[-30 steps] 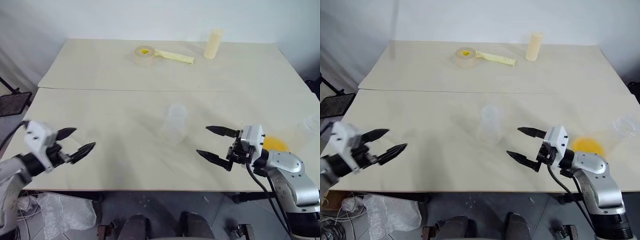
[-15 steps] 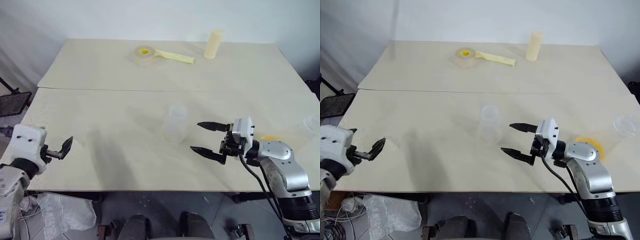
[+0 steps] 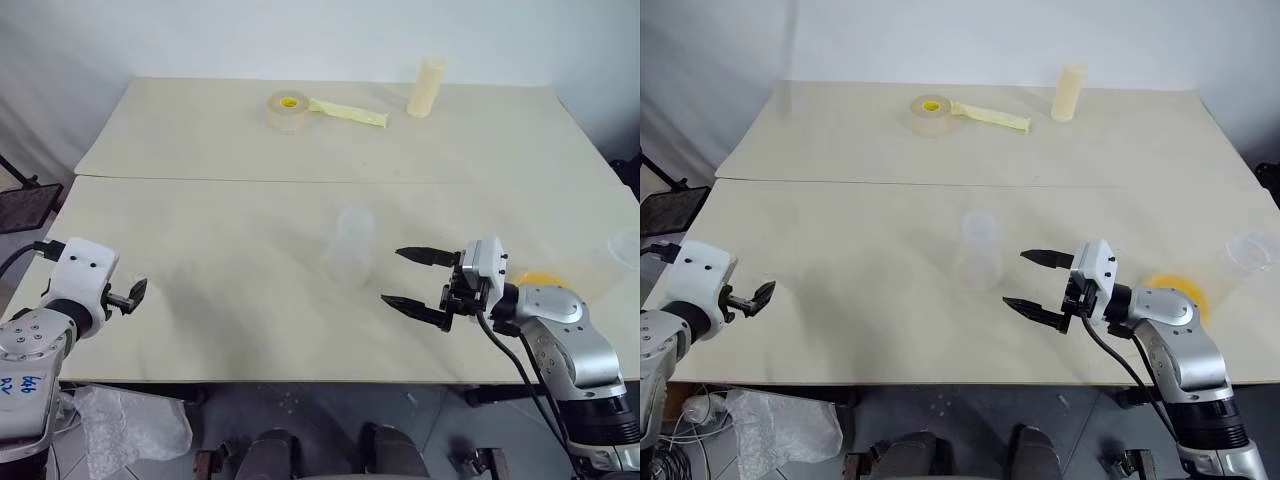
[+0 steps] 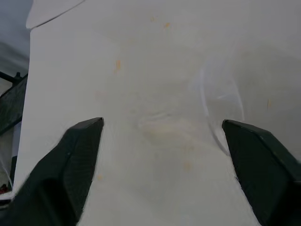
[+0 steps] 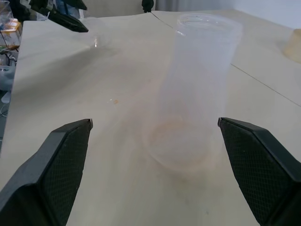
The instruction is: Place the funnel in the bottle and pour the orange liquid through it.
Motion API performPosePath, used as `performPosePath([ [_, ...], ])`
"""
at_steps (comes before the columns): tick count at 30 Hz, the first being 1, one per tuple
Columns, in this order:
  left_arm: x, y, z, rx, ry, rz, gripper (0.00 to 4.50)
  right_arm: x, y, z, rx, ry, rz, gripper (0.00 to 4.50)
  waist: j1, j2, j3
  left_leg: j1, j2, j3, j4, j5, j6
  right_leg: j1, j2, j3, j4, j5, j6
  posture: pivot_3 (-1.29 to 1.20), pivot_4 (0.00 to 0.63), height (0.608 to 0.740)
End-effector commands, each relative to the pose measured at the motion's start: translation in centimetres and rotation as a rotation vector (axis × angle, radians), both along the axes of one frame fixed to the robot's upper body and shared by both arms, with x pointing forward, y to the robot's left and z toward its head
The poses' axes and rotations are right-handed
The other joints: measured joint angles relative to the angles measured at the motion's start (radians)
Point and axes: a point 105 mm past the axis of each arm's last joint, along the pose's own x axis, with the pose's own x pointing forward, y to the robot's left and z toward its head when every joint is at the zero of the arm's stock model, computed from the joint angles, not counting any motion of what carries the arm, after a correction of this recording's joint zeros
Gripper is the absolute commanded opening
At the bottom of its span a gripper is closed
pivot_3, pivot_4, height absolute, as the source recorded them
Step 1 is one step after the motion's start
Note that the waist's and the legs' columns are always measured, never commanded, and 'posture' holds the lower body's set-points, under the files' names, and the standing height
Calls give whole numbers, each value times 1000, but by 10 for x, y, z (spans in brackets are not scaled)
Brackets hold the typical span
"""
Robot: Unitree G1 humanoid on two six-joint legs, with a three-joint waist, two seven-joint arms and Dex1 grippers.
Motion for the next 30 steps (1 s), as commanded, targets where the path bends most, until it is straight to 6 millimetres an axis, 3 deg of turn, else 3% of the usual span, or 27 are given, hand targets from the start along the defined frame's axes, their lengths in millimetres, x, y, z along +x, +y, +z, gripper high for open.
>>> performPosePath([
  [1,2,3,8,20,-20,7,2868,-3,-4,10,-5,-45,-10,4500,-1,0,0,0,0,0,0,0,0,0,0,0,0,0,0,0,150,740],
  [10,3,3,4,-13,6,4,26,-3,-6,7,-8,-46,-15,4500,0,0,0,0,0,0,0,0,0,0,0,0,0,0,0,0,150,740],
  [15,2,4,5,-22,4,2,26,-3,-8,6,-9,-47,-19,4500,0,0,0,0,0,0,0,0,0,0,0,0,0,0,0,0,150,740],
  [19,6,-5,20,-93,-47,-51,26,-2,-9,5,-11,-52,-23,4500,1,0,0,0,0,0,0,0,0,0,0,0,0,0,0,0,150,740],
  [30,23,-72,102,-367,-273,-407,26,2,-16,15,-13,-103,-47,4500,0,0,0,0,0,0,1,0,0,0,0,0,1,0,0,0,150,740],
])
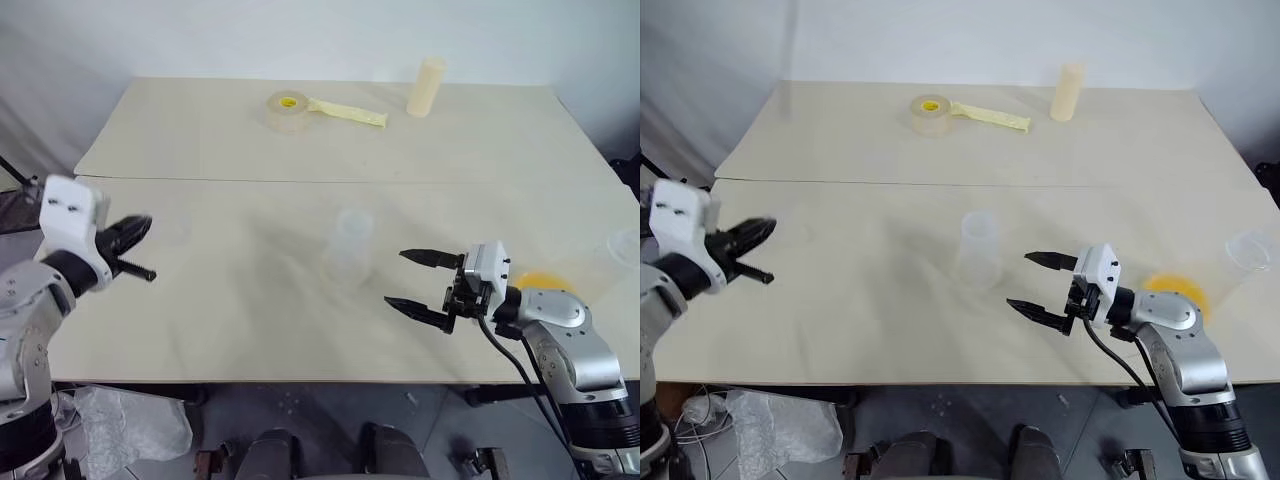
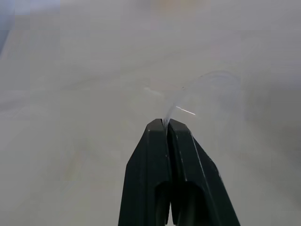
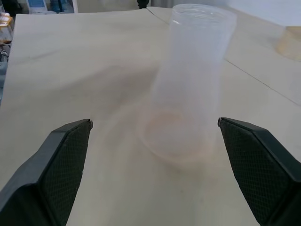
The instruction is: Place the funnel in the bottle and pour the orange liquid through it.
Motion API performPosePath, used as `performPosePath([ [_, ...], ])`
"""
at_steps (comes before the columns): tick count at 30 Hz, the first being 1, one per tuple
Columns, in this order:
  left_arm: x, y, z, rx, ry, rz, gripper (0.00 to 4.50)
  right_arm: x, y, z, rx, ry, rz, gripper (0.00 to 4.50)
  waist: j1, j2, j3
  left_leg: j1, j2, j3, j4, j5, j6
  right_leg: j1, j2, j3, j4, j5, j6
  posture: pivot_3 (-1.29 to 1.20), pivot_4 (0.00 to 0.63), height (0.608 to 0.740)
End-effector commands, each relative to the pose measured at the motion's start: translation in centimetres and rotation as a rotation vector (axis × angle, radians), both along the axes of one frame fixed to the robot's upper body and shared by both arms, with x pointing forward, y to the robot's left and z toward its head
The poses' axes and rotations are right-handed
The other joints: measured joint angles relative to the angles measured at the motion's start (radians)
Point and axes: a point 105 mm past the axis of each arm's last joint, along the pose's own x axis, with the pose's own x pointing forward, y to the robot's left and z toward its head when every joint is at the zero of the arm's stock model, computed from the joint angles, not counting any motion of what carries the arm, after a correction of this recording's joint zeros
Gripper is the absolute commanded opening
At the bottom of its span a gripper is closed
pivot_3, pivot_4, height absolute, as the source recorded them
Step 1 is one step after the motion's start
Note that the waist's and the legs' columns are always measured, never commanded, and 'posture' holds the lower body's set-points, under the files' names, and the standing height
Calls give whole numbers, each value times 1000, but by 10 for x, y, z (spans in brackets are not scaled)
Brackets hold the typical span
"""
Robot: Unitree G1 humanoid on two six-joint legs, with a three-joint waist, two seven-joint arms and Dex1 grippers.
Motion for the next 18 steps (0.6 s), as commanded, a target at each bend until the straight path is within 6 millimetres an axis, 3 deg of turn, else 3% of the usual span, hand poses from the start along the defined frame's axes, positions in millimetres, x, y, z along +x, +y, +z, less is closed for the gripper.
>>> performPosePath([
  [1,3,-24,24,-56,-52,-121,26,2,-9,21,-5,-90,-24,4500,1,0,0,0,0,0,0,0,0,0,0,0,0,0,0,0,150,740],
  [13,25,-119,62,-309,118,-663,26,-9,-11,26,10,-129,-88,4500,3,-1,1,-1,-3,-1,0,0,0,0,1,-1,0,0,0,0,150,740],
  [18,33,-139,73,-364,222,-771,26,-16,-10,26,17,-142,-111,4500,1,-1,1,-1,-4,-1,1,0,0,0,1,-1,0,0,0,0,150,740],
])
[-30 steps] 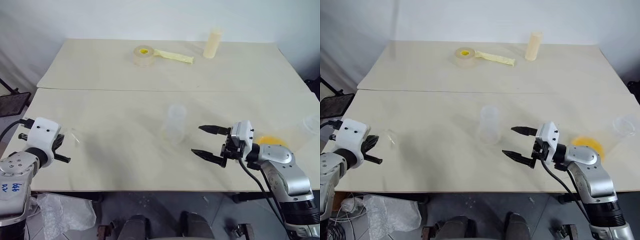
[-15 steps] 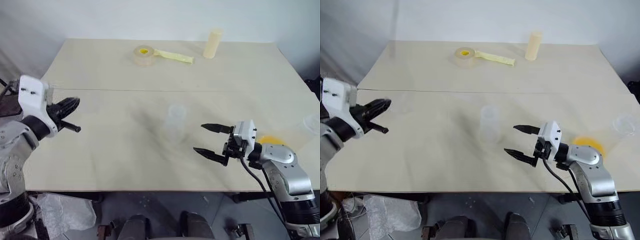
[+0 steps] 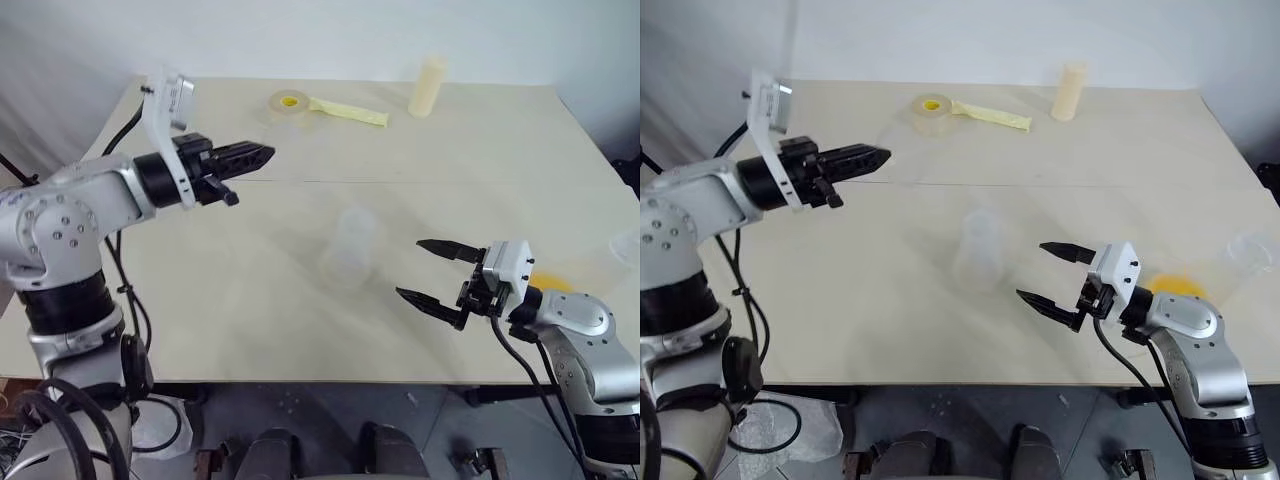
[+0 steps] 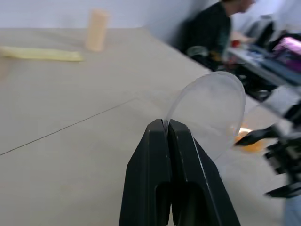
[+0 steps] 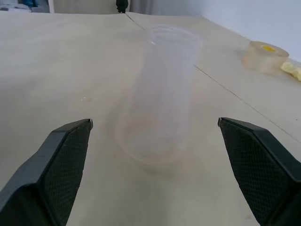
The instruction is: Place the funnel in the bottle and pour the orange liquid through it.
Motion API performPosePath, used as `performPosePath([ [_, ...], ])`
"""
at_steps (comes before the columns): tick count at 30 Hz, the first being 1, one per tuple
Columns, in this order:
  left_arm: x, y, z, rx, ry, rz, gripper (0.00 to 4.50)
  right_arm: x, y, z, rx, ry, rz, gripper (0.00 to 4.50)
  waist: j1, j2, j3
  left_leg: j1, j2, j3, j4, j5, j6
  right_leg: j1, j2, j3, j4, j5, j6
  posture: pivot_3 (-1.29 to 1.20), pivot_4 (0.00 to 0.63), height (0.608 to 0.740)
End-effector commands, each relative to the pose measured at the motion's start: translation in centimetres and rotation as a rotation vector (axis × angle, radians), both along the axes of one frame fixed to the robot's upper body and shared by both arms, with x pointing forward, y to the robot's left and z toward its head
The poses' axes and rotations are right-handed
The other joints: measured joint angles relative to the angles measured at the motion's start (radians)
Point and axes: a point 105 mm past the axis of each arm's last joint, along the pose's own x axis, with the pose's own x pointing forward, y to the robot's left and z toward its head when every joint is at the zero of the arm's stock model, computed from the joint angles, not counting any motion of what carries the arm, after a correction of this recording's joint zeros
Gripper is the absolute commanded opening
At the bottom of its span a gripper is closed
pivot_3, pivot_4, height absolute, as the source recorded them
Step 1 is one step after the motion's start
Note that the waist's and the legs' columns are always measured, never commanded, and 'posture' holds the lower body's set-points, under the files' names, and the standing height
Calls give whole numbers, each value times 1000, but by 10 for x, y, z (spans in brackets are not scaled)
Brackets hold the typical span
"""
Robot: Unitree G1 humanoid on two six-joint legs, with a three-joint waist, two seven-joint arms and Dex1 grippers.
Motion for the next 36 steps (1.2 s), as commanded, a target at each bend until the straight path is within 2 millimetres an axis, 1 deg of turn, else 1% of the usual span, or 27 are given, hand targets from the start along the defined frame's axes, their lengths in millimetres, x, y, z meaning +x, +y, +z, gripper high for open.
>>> performPosePath([
  [1,1,-12,6,9,75,-91,26,-7,0,15,18,-65,-11,4500,-1,0,0,0,0,0,0,0,0,0,0,0,0,0,0,0,150,740],
  [4,3,-22,5,46,161,-160,26,-11,2,16,23,-73,-10,4500,-1,0,0,0,0,1,0,0,0,0,1,0,0,0,0,0,150,740],
  [7,3,-31,6,70,239,-223,26,-21,4,14,10,-77,17,4500,1,0,0,0,0,1,0,0,0,0,1,0,0,0,0,0,150,740],
  [10,5,-38,10,81,275,-265,26,-23,4,14,17,-89,11,4500,0,0,0,0,0,1,0,0,0,0,1,0,0,0,0,0,150,740],
  [14,-2,-46,4,134,391,-349,26,-23,5,16,35,-100,-15,4500,0,0,0,0,0,2,-1,0,0,-1,1,0,0,0,0,0,150,740],
  [20,-2,-54,-5,189,504,-406,26,-25,5,12,41,-97,-46,4500,1,0,0,-1,0,3,-1,0,0,-2,1,1,0,0,0,0,150,740],
  [26,8,-55,-3,208,505,-389,26,-27,4,9,47,-95,-73,4500,0,0,0,-1,0,5,-1,0,0,-3,1,1,0,0,0,0,150,740],
  [30,14,-49,-2,231,484,-349,26,-29,3,6,48,-91,-84,4500,0,0,0,-2,0,5,-1,0,0,-4,1,2,0,0,0,0,150,740],
  [32,12,-46,3,219,484,-356,26,-29,3,6,49,-91,-91,4500,0,0,0,-3,0,5,-1,0,0,-5,1,1,0,0,0,0,150,740],
  [36,11,-41,-3,261,493,-354,26,-28,2,4,46,-87,-93,4500,0,0,0,-5,0,6,-1,0,0,-9,1,2,2,0,0,0,150,740],
])
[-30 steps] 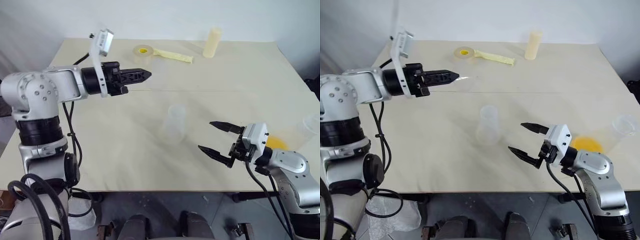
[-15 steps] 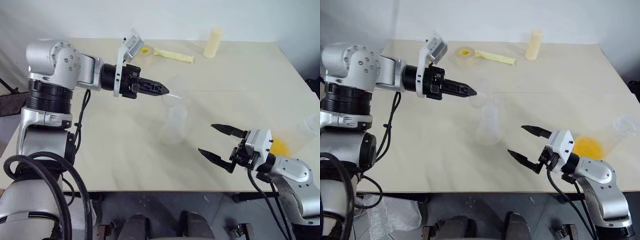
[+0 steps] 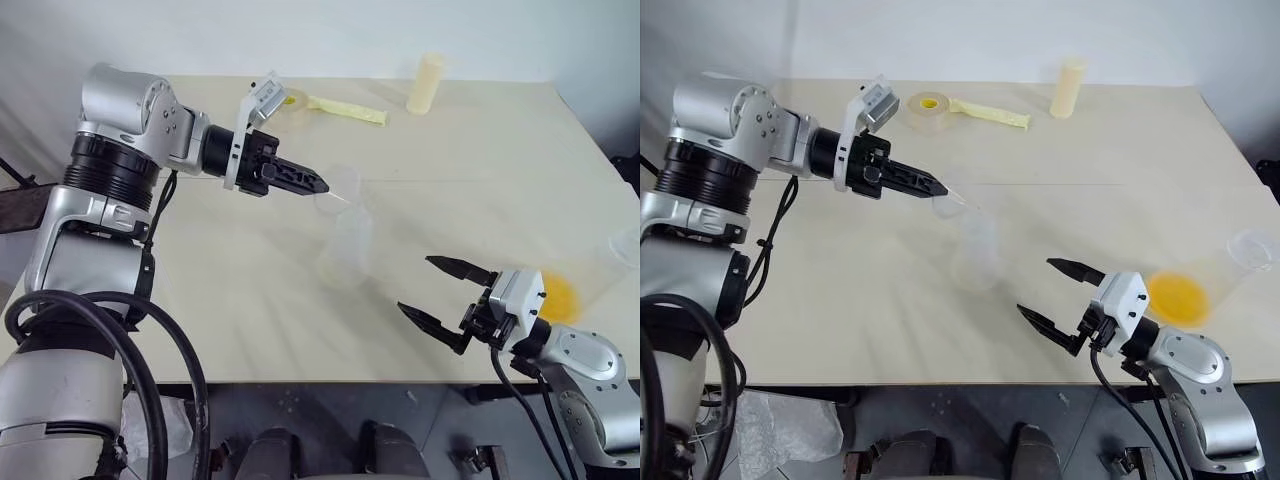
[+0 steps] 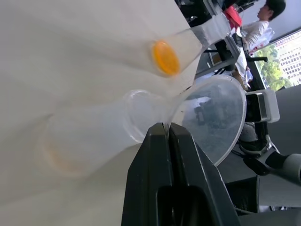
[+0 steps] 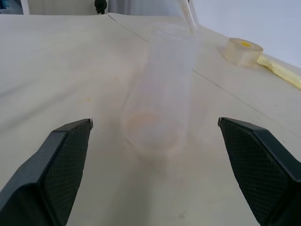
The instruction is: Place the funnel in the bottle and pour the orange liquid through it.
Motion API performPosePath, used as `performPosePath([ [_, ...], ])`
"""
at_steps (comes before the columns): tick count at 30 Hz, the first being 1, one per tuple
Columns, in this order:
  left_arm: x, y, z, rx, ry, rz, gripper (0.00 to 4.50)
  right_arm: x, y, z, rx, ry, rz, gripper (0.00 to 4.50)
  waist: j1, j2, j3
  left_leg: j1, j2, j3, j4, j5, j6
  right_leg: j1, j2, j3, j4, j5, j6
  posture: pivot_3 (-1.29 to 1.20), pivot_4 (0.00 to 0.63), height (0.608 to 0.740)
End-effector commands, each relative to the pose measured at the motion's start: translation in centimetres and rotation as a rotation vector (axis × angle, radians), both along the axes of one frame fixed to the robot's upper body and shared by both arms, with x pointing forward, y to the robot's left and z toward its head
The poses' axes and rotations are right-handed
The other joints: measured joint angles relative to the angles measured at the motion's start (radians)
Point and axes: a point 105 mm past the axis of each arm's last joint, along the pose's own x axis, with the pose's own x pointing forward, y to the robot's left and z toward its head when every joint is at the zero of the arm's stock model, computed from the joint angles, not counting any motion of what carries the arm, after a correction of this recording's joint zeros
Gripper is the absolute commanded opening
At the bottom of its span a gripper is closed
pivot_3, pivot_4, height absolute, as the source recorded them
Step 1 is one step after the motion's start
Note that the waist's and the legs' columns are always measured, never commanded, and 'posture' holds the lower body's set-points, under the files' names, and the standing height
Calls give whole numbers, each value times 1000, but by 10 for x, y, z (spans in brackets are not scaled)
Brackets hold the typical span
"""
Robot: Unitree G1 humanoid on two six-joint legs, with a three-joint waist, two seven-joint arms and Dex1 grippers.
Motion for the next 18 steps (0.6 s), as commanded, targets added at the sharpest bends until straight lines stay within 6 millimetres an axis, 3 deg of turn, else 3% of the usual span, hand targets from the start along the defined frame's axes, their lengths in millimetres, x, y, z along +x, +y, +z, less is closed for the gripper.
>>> performPosePath([
  [1,-4,-1,15,14,-63,-29,26,-2,1,11,2,-61,4,4500,1,0,0,-1,0,0,0,0,0,-1,0,0,1,0,0,0,150,740],
  [5,-5,-1,10,41,-49,-41,26,-1,1,10,1,-60,5,4500,1,0,0,-10,0,0,5,0,0,-8,0,0,2,0,0,0,150,740],
  [18,6,-16,6,98,-77,-95,26,-3,1,6,2,-53,-7,4500,1,0,0,-11,0,2,6,0,1,-8,0,-2,3,0,0,0,150,740],
])
